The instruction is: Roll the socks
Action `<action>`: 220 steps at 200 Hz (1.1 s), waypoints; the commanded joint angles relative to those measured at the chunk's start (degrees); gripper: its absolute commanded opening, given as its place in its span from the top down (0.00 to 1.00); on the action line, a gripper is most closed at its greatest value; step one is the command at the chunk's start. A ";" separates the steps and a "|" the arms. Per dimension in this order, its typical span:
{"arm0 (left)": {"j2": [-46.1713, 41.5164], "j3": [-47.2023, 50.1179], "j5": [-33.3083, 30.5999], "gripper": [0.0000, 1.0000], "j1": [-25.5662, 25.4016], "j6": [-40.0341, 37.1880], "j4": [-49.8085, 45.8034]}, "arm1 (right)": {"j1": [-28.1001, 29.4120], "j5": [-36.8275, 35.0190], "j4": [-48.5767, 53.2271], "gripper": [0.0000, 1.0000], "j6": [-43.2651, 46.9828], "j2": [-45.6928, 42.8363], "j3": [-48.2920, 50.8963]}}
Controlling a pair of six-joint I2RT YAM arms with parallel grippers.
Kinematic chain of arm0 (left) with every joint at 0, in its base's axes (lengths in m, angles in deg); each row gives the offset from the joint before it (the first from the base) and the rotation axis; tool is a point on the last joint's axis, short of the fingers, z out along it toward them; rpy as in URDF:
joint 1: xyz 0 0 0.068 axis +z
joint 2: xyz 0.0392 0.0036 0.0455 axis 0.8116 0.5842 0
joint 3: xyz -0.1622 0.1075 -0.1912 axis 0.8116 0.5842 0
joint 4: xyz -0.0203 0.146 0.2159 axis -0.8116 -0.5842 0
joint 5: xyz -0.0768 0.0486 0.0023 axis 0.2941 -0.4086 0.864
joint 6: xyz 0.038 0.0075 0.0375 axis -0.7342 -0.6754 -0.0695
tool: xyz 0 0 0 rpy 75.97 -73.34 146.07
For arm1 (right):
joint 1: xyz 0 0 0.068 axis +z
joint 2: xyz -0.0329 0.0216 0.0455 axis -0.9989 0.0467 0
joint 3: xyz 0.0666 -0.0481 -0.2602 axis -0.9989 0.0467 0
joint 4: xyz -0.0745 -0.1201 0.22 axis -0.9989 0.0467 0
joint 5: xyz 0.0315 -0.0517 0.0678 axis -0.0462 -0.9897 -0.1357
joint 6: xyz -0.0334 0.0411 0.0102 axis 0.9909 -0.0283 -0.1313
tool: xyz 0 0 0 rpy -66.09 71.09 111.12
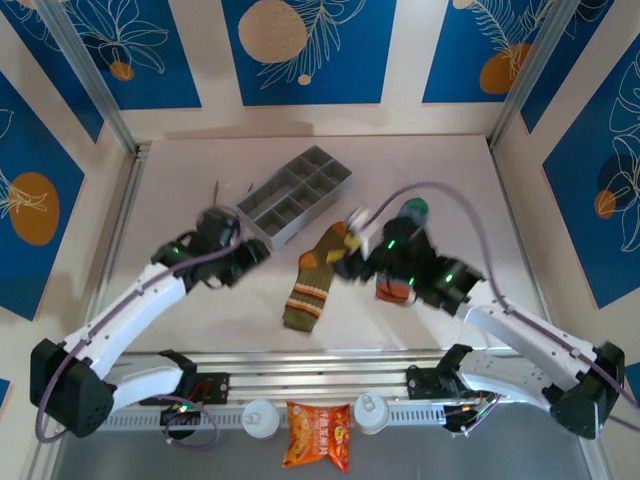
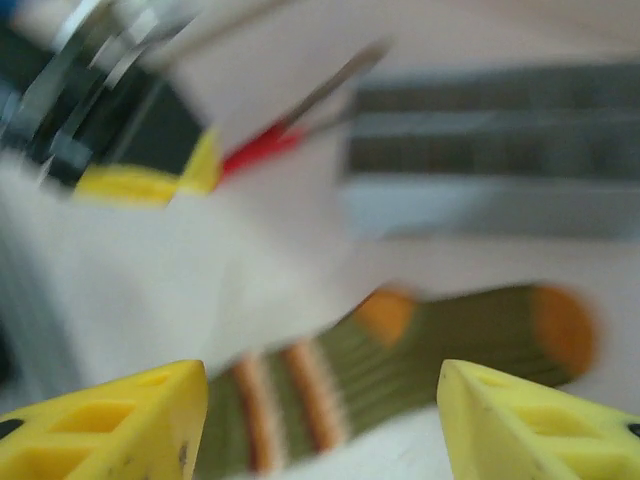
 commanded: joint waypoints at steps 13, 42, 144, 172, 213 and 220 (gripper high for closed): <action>-3.10 8.85 5.53 0.43 -6.76 18.12 2.30 | 13.56 -3.06 -4.54 0.44 14.46 2.31 8.78; 2.18 10.91 6.38 0.49 -9.15 22.85 8.11 | 16.89 -2.13 -9.05 0.50 17.44 10.66 10.61; 10.64 14.44 9.18 0.59 -10.26 26.72 18.04 | 20.46 -10.56 -18.01 0.50 28.38 30.70 7.82; 10.69 14.65 9.50 0.59 -10.32 26.30 17.74 | 20.89 -12.34 -18.43 0.54 26.88 33.30 6.72; 10.96 15.22 9.94 0.62 -10.26 26.07 18.00 | 21.50 -14.67 -17.84 0.61 23.29 35.76 5.02; 11.11 15.19 10.10 0.62 -10.31 25.84 17.90 | 21.68 -15.12 -17.74 0.64 22.60 36.20 4.84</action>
